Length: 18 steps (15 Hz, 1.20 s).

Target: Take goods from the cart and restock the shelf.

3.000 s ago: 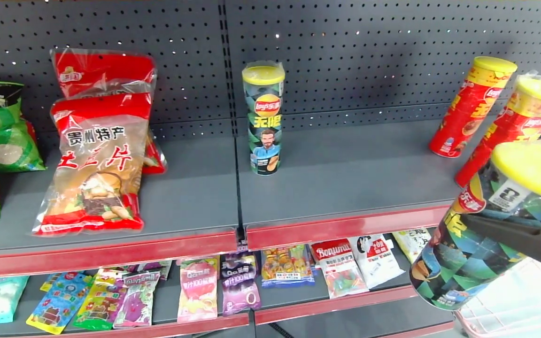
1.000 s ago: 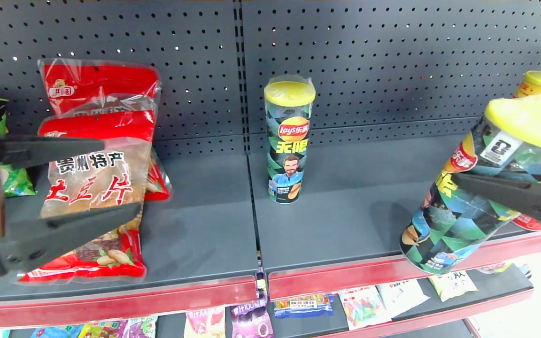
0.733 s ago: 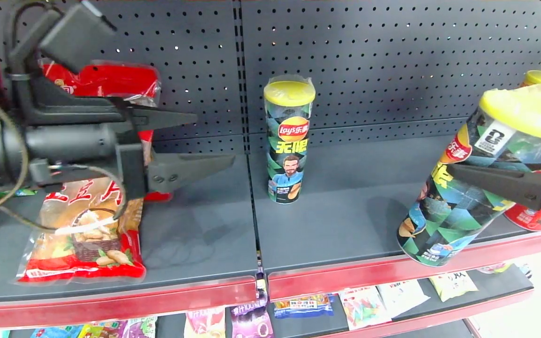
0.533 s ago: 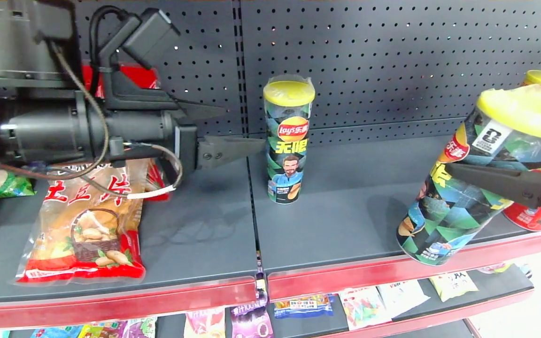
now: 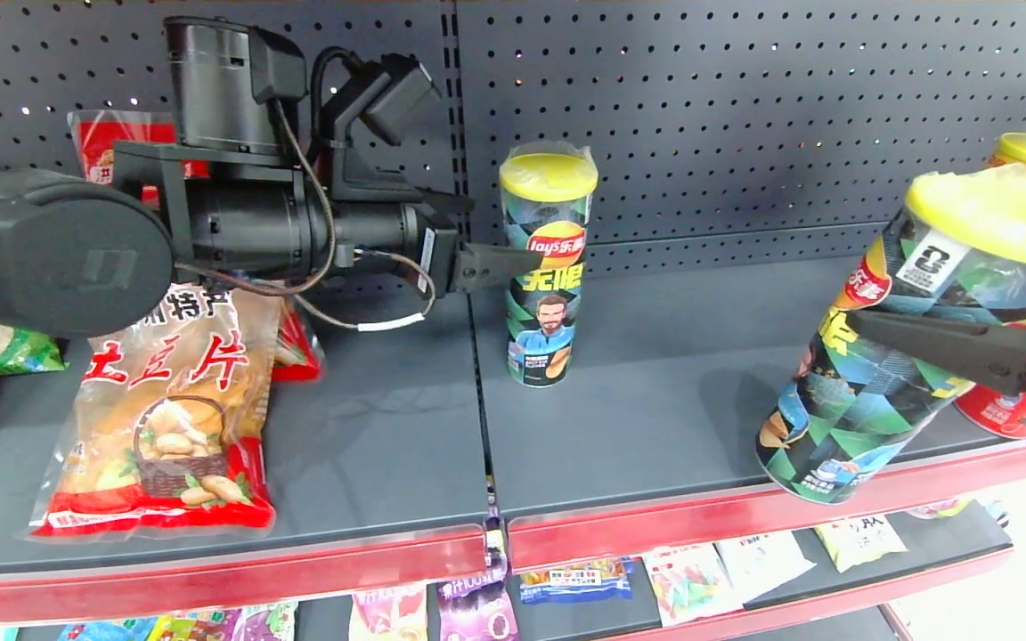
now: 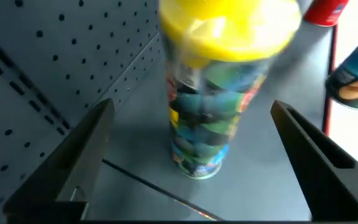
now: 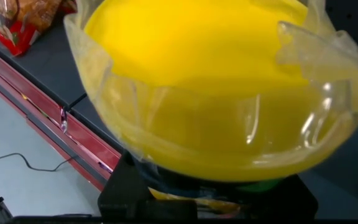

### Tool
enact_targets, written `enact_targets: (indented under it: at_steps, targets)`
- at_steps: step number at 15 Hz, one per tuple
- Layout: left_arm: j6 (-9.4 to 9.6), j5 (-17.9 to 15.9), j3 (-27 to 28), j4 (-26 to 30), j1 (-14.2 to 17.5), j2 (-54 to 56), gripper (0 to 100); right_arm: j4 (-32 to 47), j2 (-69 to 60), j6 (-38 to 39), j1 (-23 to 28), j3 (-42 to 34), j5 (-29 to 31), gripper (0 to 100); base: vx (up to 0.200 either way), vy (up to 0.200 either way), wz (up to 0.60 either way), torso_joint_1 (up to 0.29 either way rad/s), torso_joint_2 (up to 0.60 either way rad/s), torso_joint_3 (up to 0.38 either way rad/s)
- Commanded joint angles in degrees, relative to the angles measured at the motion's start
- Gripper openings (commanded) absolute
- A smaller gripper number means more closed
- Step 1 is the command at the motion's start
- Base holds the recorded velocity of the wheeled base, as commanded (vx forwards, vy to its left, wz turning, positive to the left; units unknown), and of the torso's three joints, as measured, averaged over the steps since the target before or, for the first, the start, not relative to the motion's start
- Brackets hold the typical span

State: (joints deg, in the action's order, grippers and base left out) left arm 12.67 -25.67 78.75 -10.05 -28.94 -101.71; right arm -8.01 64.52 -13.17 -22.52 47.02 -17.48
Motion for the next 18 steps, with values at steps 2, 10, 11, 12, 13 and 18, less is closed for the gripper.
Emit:
enact_targets:
  at_steps: [2, 10, 11, 12, 13, 18]
  targets:
    - [-0.01, 0.2, 2.9, 0.0, -0.8, -2.4, 100, 0.0, -0.2, 0.0, 0.0, -0.4, 0.0, 0, 0.000, 0.000, 0.00, 0.000, 0.00, 0.000]
    - [-0.10, 0.1, 7.2, 0.0, -3.1, -6.2, 100, 0.0, -0.2, 0.0, 0.2, -0.3, 0.5, 0, 0.000, 0.000, 0.00, 0.000, 0.00, 0.000]
    - [-0.10, 0.1, 7.3, 0.0, -3.1, -6.2, 100, 0.0, -0.2, 0.0, 0.2, -0.2, 0.5, 0, 0.000, 0.000, 0.00, 0.000, 0.00, 0.000]
    - [-0.10, 0.2, 7.6, 0.0, -3.1, -6.4, 100, 0.0, -0.2, 0.0, 0.3, -0.1, 0.5, 0, 0.000, 0.000, 0.00, 0.000, 0.00, 0.000]
    - [-0.19, 0.3, 7.6, 0.0, -3.2, -6.4, 100, 0.0, -0.2, 0.0, 0.3, -0.1, 0.5, 0, 0.000, 0.000, 0.00, 0.000, 0.00, 0.000]
    - [-0.27, 2.0, 9.1, 0.0, -4.7, -7.8, 100, 0.0, -0.1, 0.0, 0.4, -0.2, 0.5, 0, 0.000, 0.000, 0.00, 0.000, 0.00, 0.000]
